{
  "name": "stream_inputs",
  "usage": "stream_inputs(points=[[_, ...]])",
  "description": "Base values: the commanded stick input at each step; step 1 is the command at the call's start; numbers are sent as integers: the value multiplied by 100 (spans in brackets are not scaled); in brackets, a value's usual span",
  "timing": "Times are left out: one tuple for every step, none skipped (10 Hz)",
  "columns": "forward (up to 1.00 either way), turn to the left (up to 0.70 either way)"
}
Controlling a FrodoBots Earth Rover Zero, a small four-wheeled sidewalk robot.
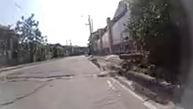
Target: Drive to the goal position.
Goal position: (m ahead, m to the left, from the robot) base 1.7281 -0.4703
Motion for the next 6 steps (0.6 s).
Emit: stream_inputs(points=[[100,0],[90,0],[74,0],[57,0],[40,0],[24,0]])
